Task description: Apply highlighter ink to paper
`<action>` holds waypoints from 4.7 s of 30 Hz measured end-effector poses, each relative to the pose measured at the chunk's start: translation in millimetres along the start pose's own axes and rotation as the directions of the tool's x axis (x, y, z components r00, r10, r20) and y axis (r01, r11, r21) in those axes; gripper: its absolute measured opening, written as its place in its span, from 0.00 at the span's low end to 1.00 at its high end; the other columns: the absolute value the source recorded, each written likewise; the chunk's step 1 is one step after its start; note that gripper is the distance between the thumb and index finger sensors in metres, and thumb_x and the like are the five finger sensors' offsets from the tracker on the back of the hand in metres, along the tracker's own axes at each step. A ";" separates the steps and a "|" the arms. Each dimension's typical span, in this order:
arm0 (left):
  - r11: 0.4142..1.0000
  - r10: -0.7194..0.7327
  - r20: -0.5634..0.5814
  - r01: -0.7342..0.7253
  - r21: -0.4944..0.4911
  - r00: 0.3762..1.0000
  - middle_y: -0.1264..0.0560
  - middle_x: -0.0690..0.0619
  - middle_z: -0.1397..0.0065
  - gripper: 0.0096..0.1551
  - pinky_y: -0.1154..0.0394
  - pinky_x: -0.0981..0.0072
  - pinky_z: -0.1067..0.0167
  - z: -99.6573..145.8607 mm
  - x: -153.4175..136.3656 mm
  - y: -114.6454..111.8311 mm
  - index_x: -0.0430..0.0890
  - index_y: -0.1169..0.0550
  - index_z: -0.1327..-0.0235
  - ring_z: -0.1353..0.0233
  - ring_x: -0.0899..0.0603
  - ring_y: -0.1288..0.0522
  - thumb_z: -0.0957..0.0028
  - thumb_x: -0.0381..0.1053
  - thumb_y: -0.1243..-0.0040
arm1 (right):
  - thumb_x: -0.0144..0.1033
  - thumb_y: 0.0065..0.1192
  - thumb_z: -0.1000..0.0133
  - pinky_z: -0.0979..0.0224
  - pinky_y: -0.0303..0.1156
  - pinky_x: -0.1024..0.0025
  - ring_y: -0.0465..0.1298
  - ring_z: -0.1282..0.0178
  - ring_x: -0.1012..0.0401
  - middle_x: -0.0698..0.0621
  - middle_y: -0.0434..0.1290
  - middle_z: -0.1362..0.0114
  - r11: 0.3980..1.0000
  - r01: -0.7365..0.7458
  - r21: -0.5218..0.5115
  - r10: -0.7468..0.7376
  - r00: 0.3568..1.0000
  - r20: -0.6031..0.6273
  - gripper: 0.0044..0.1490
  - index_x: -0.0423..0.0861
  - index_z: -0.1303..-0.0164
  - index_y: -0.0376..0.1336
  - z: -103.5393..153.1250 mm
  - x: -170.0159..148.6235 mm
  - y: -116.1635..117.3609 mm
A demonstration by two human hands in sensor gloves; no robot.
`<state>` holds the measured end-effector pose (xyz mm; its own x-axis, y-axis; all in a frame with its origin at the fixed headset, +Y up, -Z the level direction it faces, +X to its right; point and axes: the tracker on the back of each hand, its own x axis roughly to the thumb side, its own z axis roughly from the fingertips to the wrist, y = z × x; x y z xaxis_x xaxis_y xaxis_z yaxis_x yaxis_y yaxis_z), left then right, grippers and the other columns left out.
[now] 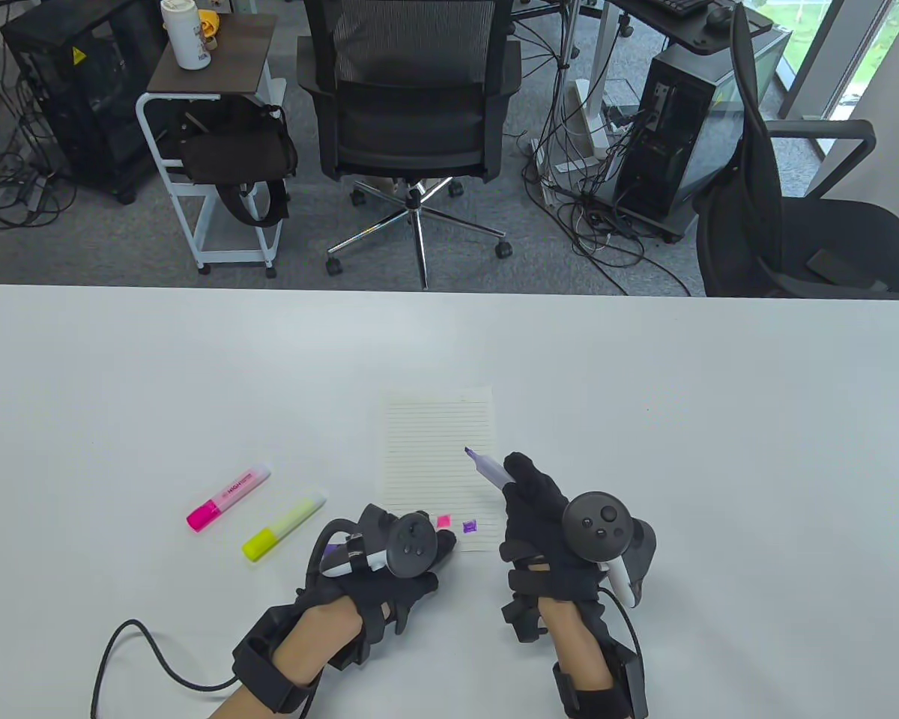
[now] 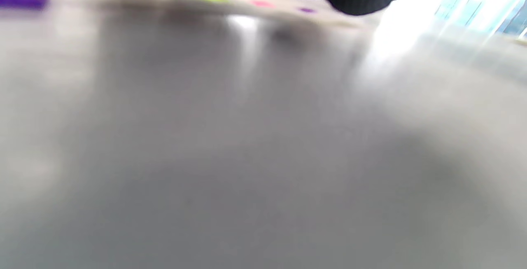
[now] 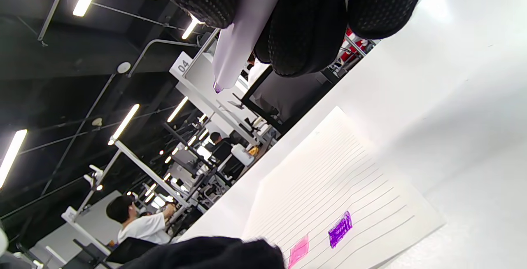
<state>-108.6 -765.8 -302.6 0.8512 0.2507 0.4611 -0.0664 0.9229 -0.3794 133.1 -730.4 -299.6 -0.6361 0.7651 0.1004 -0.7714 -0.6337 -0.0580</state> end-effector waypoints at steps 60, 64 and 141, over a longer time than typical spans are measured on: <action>0.975 0.078 -0.014 -0.073 0.208 0.997 0.52 0.47 0.20 0.39 0.53 0.29 0.27 34.1 -41.4 42.4 0.43 0.35 0.37 0.21 0.35 0.49 0.58 0.55 0.32 | 0.38 0.59 0.33 0.25 0.65 0.40 0.77 0.39 0.47 0.45 0.72 0.27 0.877 -0.004 0.480 -0.113 0.970 0.215 0.26 0.52 0.23 0.60 -8.0 16.9 44.3; 0.967 0.076 0.025 -0.079 0.243 0.997 0.43 0.46 0.21 0.39 0.48 0.28 0.28 35.0 -33.2 44.0 0.46 0.36 0.36 0.23 0.34 0.41 0.57 0.54 0.31 | 0.38 0.59 0.33 0.25 0.66 0.41 0.77 0.39 0.47 0.45 0.71 0.27 0.874 -0.005 0.486 -0.123 0.965 0.230 0.26 0.52 0.23 0.60 -6.1 20.6 48.7; 0.785 0.539 -0.556 -0.140 0.603 0.633 0.34 0.48 0.22 0.37 0.40 0.31 0.30 126.2 -240.3 62.5 0.50 0.31 0.27 0.26 0.36 0.31 0.53 0.53 0.35 | 0.51 0.48 0.30 0.23 0.57 0.33 0.63 0.22 0.38 0.38 0.53 0.13 0.887 0.078 0.455 -0.216 0.941 0.260 0.37 0.51 0.14 0.45 -0.7 26.2 41.0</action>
<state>-382.9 -731.5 -335.9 0.7921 0.4940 -0.3585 -0.4851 0.8660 0.1214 84.9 -736.3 -300.0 -0.4267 0.8275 0.3649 -0.7251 -0.5542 0.4088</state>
